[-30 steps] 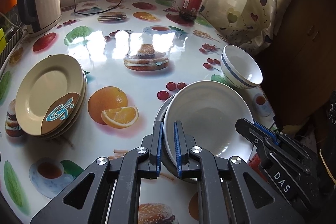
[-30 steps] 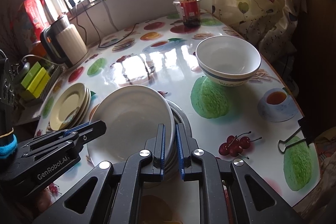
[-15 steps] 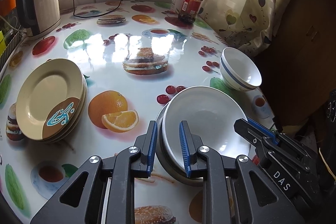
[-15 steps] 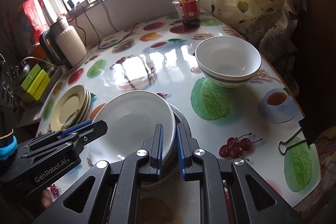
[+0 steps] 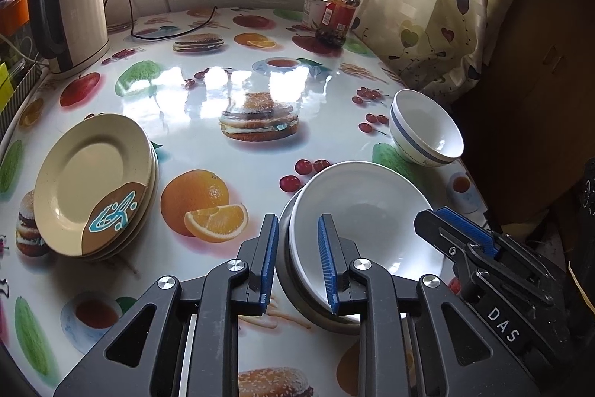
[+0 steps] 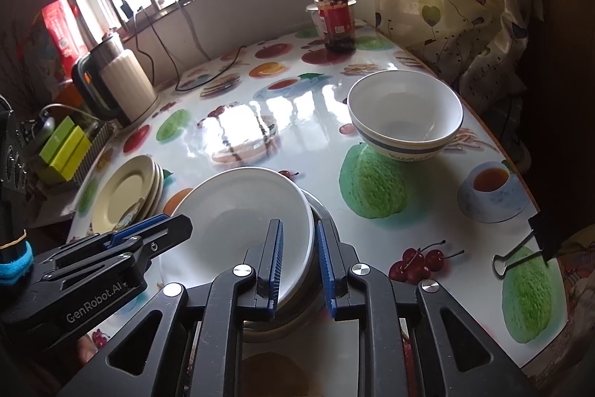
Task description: Organize plates and bowls
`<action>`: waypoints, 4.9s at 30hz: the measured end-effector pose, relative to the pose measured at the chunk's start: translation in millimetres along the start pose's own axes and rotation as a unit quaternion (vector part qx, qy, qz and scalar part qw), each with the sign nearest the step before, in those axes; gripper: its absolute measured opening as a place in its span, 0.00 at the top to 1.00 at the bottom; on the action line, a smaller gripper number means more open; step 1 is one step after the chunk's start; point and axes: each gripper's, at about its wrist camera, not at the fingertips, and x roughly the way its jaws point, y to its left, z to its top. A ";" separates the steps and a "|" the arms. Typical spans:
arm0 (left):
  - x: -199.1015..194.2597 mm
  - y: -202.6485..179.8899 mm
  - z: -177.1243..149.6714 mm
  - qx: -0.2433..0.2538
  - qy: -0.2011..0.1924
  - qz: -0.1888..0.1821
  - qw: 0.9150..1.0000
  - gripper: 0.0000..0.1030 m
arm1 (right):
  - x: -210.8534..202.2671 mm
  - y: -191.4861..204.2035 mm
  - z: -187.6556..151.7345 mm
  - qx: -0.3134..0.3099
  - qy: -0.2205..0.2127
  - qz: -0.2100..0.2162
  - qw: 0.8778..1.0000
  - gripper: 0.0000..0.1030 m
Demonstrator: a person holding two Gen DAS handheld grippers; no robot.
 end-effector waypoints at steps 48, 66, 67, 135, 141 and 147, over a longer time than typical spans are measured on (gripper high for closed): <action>71.6 -96.6 97.7 0.070 0.016 -0.021 0.997 0.78 | 7.1 -114.5 75.7 0.058 -0.051 -0.104 0.992 0.57; 109.9 -116.6 101.3 0.076 0.054 -0.010 0.996 0.78 | 44.7 -139.1 86.8 0.049 -0.018 -0.105 0.993 0.57; 111.3 -116.6 101.3 0.075 0.056 -0.009 0.996 0.78 | 45.9 -139.0 86.9 0.047 -0.016 -0.105 0.993 0.57; 75.7 -113.2 95.9 0.068 0.029 -0.019 0.997 0.89 | 25.1 -117.5 90.4 0.032 -0.042 -0.083 0.995 0.90; 58.6 -108.4 91.9 0.064 0.018 -0.026 0.997 0.89 | 9.9 -105.5 88.3 0.027 -0.053 -0.083 0.995 0.90; 41.4 -101.9 85.6 0.060 0.007 -0.028 0.998 0.89 | -3.3 -93.0 84.4 0.021 -0.061 -0.080 0.995 0.90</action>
